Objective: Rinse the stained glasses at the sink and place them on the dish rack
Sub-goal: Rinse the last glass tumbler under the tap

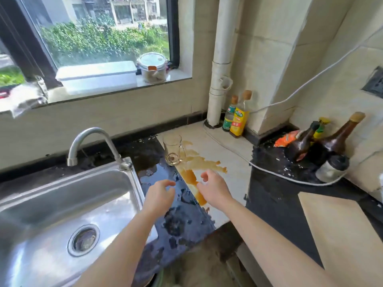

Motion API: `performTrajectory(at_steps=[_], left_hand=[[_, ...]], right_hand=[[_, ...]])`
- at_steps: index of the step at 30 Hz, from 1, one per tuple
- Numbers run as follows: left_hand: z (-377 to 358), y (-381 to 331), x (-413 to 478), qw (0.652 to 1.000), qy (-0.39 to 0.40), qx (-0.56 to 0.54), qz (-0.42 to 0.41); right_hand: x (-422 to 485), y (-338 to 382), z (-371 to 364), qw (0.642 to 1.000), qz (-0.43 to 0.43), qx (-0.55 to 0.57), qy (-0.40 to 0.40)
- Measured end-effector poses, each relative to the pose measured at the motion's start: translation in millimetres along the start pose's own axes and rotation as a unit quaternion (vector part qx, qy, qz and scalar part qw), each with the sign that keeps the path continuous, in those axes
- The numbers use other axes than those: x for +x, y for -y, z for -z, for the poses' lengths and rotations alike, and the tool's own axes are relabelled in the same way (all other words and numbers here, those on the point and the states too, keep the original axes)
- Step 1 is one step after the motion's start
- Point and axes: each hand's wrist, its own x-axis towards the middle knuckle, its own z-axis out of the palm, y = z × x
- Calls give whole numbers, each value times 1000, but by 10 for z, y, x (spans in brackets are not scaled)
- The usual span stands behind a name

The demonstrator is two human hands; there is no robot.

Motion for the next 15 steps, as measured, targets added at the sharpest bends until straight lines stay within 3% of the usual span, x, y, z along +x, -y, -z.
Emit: performTrajectory(at_steps=[9, 15], left_hand=[[247, 154, 1374, 999, 2, -10, -39], [283, 194, 1933, 998, 31, 5, -56]], right_hand=[[1329, 278, -368, 998, -32, -5, 46], [1833, 403, -559, 998, -48, -10, 33]])
